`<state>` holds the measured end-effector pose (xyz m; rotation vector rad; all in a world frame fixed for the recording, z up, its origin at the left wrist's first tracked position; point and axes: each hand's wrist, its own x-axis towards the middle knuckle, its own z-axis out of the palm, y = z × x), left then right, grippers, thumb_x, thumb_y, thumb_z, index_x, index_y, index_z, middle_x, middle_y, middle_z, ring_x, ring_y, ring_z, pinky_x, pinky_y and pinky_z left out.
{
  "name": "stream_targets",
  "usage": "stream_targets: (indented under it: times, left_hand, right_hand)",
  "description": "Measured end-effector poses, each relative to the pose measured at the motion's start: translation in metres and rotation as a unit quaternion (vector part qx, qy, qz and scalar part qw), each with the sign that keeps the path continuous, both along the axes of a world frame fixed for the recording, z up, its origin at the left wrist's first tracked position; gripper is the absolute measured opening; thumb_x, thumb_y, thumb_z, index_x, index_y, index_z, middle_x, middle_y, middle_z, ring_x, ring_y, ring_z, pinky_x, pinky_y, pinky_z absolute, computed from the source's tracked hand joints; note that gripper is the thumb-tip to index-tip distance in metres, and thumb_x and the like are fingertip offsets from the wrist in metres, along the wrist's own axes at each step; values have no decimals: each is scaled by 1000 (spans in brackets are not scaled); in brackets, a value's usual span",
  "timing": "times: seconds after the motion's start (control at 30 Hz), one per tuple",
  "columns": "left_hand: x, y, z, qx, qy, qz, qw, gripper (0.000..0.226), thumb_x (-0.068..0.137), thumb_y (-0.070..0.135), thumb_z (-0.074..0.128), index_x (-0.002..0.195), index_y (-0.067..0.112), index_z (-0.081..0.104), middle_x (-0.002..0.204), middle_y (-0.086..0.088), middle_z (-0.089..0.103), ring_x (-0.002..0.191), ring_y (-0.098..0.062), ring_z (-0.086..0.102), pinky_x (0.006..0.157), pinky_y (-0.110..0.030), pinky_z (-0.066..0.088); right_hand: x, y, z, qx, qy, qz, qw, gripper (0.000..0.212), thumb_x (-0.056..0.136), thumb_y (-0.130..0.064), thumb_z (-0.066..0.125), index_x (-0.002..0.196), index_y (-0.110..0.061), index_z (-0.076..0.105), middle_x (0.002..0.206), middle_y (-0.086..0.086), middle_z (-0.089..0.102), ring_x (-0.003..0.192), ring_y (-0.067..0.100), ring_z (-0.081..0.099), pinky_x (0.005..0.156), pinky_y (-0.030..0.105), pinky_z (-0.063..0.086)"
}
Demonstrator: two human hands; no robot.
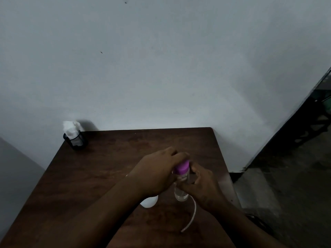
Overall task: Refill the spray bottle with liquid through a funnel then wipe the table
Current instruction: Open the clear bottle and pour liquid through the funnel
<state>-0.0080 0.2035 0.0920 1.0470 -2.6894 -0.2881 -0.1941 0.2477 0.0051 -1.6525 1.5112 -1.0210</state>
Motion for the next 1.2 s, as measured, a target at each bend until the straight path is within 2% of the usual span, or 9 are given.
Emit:
stream_targets:
  times: [0.13, 0.27, 0.33, 0.43, 0.5, 0.63, 0.83, 1.03, 1.2]
  left_hand:
    - [0, 1, 1, 18, -21, 14, 1000, 96, 76, 65, 73, 153, 44, 19, 148, 12, 38, 128, -11, 46, 96, -32, 50]
    - [-1, -1, 5, 13, -31, -43, 998, 67, 89, 32, 69, 145, 46, 35, 142, 12, 42, 120, -12, 52, 89, -33, 53]
    - [-3, -1, 7, -6, -41, -16, 999, 61, 90, 42, 68, 143, 42, 37, 135, 10, 49, 111, -13, 57, 84, -32, 54]
    - [-4, -1, 10, 6, -59, 20, 998, 86, 79, 64, 71, 149, 39, 28, 136, 9, 47, 115, -13, 55, 86, -31, 53]
    - [-2, -1, 13, 33, -50, -12, 998, 99, 77, 54, 78, 154, 44, 17, 148, 9, 36, 125, -11, 48, 91, -31, 53]
    - [-2, -3, 16, 32, -81, -70, 994, 63, 90, 23, 65, 145, 42, 38, 140, 8, 42, 117, -14, 52, 88, -36, 54]
    - [-8, -1, 15, 27, -93, 32, 995, 44, 93, 63, 52, 117, 26, 45, 106, 6, 52, 83, -11, 48, 69, -29, 37]
    - [0, 2, 9, 123, 93, 98, 983, 29, 92, 59, 60, 102, 33, 51, 90, 12, 58, 77, -6, 56, 66, -28, 47]
    - [13, 19, 3, 303, 319, 174, 881, 28, 88, 35, 78, 107, 23, 61, 97, -1, 71, 85, -18, 70, 77, -35, 59]
  right_hand:
    - [-1, -1, -1, 2, 28, -3, 1000, 53, 73, -51, 80, 119, -32, 62, 104, -15, 69, 99, -4, 63, 82, 14, 51]
    - [-2, 0, 0, 14, 5, -1, 1000, 53, 71, -47, 84, 118, -39, 62, 105, -19, 70, 100, -7, 65, 83, 15, 55]
    - [-3, 0, 1, 19, 8, 7, 1000, 54, 72, -47, 82, 120, -33, 63, 106, -16, 70, 98, -4, 65, 84, 23, 57]
    - [-2, 1, 3, 16, 29, 13, 999, 54, 74, -45, 82, 122, -28, 62, 109, -14, 69, 101, -3, 63, 86, 23, 55]
    - [-1, 2, 4, 10, 20, 9, 1000, 53, 72, -44, 84, 118, -29, 64, 106, -13, 70, 100, -6, 63, 84, 17, 53]
    - [-2, 4, 6, 21, -6, 4, 1000, 49, 69, -43, 86, 113, -35, 66, 101, -19, 72, 96, -5, 67, 81, 18, 56]
    - [0, 8, 7, 22, -4, 6, 1000, 33, 71, -29, 88, 96, -33, 68, 93, -24, 71, 84, -3, 68, 67, 9, 49]
    - [-2, 10, 8, 15, -24, 4, 1000, 45, 70, -31, 89, 111, -29, 70, 103, -20, 73, 96, -2, 68, 79, 20, 55]
    - [0, 10, 14, -3, -27, -1, 1000, 52, 68, -32, 90, 115, -29, 69, 107, -20, 73, 102, -1, 66, 84, 27, 56]
